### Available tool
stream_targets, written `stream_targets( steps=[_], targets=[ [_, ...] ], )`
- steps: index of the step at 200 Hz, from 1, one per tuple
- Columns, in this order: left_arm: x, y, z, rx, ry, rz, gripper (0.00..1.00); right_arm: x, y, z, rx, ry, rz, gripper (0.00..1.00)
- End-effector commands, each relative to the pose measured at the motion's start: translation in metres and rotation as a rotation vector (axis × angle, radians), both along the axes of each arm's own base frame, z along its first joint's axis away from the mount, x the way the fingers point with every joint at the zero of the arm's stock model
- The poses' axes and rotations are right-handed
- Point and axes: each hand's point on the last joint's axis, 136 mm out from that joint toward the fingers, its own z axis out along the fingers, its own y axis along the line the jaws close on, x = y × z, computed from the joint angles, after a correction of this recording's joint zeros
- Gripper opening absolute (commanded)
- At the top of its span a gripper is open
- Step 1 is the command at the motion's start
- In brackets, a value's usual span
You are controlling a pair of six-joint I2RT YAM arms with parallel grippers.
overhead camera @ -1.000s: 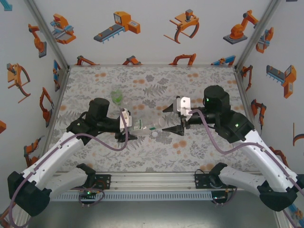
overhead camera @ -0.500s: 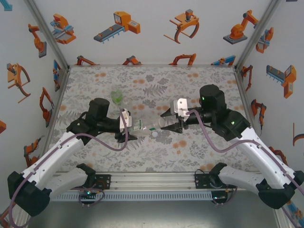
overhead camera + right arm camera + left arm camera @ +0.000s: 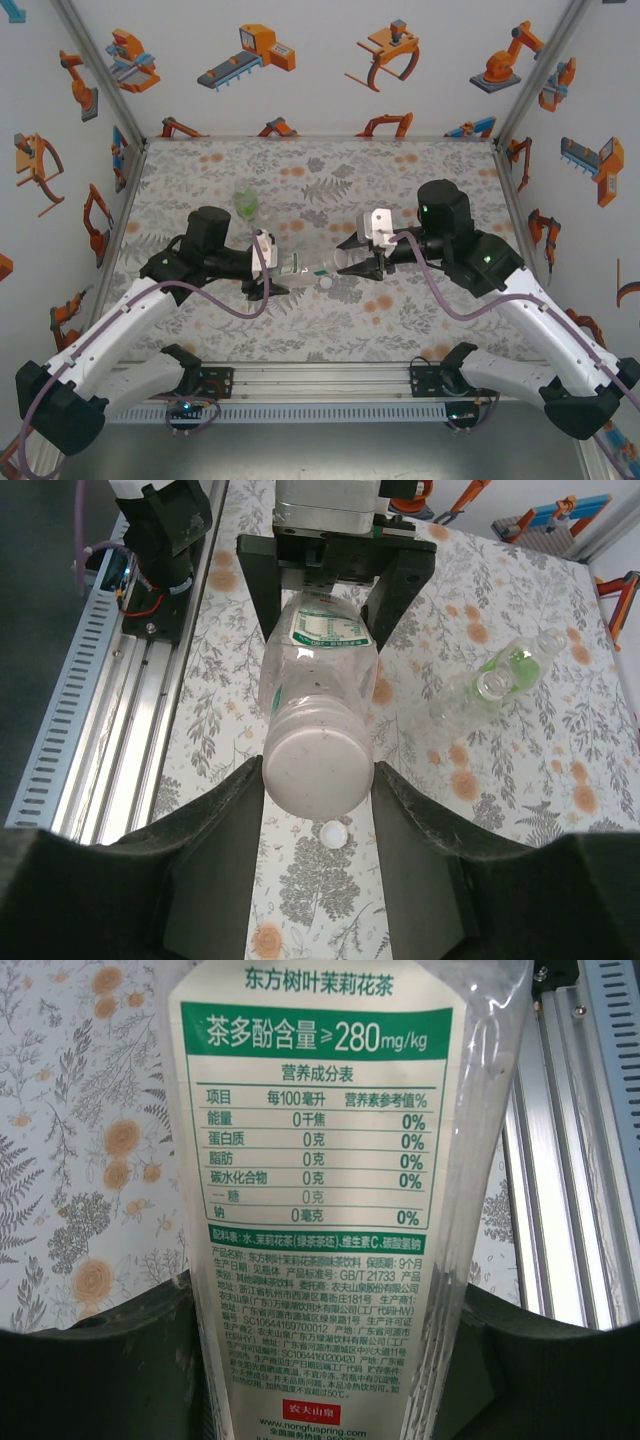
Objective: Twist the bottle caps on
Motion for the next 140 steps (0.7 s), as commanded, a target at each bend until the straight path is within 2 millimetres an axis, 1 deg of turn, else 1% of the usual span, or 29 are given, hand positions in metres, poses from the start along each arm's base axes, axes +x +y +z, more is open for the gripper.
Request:
stream_targets(
  steps=[1, 17, 25, 36, 46, 54, 56, 77, 104, 107, 119, 130, 140],
  targets=[
    [-0.005, -0.002, 0.018, -0.040, -0.034, -0.037, 0.00, -0.008, 0.003, 0.004, 0.026, 0.008, 0.038, 0.37],
    [-0.003, -0.001, 0.017, -0.034, -0.038, -0.026, 0.00, -0.006, 0.003, 0.006, 0.032, 0.027, 0.023, 0.29],
    [-0.001, -0.001, 0.016, -0.026, -0.040, -0.016, 0.00, -0.003, 0.004, 0.007, 0.036, 0.048, 0.003, 0.23],
    [0.003, 0.000, 0.015, -0.015, -0.053, 0.006, 0.00, 0.003, 0.004, 0.008, 0.046, 0.080, -0.041, 0.17],
    [0.008, 0.001, 0.014, -0.004, -0.066, 0.031, 0.00, 0.010, 0.005, 0.009, 0.056, 0.110, -0.085, 0.10],
    [0.012, 0.002, 0.014, 0.002, -0.079, 0.057, 0.00, 0.016, 0.006, 0.010, 0.074, 0.145, -0.123, 0.01],
    [0.014, 0.002, 0.014, 0.005, -0.080, 0.064, 0.00, 0.016, 0.006, 0.010, 0.077, 0.150, -0.127, 0.00],
    [0.027, 0.006, 0.012, 0.024, -0.111, 0.138, 0.00, 0.029, 0.008, 0.013, 0.158, 0.261, -0.207, 0.00],
    [0.038, 0.009, 0.011, 0.040, -0.137, 0.194, 0.00, 0.044, 0.006, 0.012, 0.254, 0.447, -0.317, 0.00],
    [0.039, 0.010, 0.010, 0.042, -0.138, 0.201, 0.00, 0.045, 0.005, 0.013, 0.261, 0.449, -0.325, 0.00],
    [0.041, 0.010, 0.010, 0.044, -0.144, 0.215, 0.00, 0.053, 0.002, 0.009, 0.288, 0.536, -0.388, 0.00],
    [0.043, 0.011, 0.010, 0.047, -0.149, 0.221, 0.00, 0.057, -0.001, 0.006, 0.302, 0.582, -0.425, 0.00],
    [0.044, 0.011, 0.011, 0.045, -0.153, 0.229, 0.00, 0.063, -0.003, 0.000, 0.306, 0.636, -0.475, 0.00]
  ],
)
